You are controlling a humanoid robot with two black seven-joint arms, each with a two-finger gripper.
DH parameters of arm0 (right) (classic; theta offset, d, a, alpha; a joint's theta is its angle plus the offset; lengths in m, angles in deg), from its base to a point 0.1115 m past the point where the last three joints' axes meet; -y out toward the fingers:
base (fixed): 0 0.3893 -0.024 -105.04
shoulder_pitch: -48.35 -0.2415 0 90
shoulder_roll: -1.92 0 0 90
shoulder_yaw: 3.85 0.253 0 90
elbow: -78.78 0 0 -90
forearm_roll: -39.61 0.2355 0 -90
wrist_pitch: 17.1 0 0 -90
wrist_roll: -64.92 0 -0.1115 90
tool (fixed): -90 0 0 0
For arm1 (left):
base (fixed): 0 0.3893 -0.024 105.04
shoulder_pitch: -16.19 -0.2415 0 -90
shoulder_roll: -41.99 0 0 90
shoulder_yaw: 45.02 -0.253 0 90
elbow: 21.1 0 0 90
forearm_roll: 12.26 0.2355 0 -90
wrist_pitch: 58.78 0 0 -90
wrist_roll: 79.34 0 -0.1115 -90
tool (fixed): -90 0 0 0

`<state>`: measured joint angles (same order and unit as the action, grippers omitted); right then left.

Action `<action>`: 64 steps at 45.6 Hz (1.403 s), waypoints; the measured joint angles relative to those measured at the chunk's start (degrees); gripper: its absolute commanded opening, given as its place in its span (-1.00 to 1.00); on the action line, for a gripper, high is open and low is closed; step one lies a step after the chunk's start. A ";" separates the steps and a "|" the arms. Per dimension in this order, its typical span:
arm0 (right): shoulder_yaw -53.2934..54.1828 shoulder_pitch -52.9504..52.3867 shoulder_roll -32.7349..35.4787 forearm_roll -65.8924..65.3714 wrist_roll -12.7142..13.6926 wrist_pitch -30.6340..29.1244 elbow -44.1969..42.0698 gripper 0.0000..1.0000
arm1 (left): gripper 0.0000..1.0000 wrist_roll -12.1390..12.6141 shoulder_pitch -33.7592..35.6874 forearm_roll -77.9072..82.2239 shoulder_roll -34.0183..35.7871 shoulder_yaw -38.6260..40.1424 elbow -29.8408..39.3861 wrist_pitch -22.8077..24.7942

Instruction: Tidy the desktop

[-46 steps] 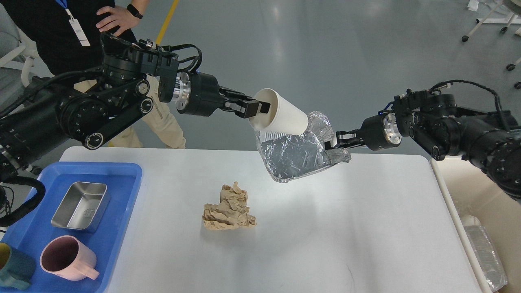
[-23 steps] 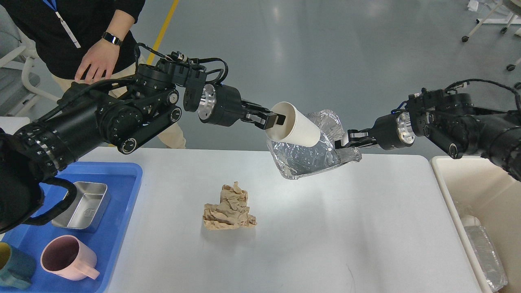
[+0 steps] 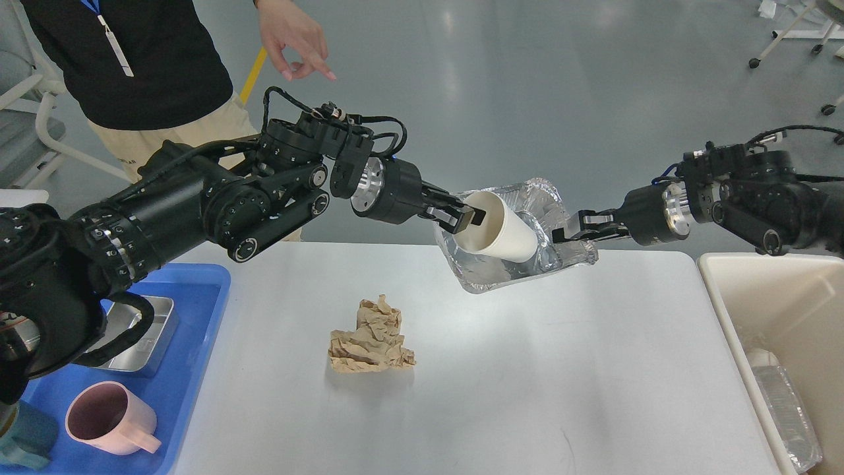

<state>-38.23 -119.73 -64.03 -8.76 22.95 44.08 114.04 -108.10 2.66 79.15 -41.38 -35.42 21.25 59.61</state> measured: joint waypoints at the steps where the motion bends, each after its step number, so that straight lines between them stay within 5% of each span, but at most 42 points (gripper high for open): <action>1: -0.03 -0.08 0.47 -0.02 0.02 0.16 0.46 -1.00 | -0.89 0.00 0.00 0.00 0.00 -0.01 0.00 0.00; 16: -0.08 -1.10 5.73 -0.06 0.23 2.88 8.22 -1.00 | -0.80 -0.03 0.40 0.00 -0.14 -0.43 -0.16 -0.01; 31: -0.10 -1.29 6.72 -1.10 0.31 3.65 9.63 -1.00 | 0.74 2.60 0.94 -4.98 -1.22 0.11 -0.78 0.24; 64: 0.05 5.22 6.68 -0.24 2.10 7.11 8.50 -1.00 | 0.87 3.22 1.99 -17.05 3.65 1.49 -0.68 -0.19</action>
<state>-38.18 -114.51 -57.35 -9.00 25.05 51.19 122.55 -104.88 4.65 62.10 -37.73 -33.93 20.56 59.42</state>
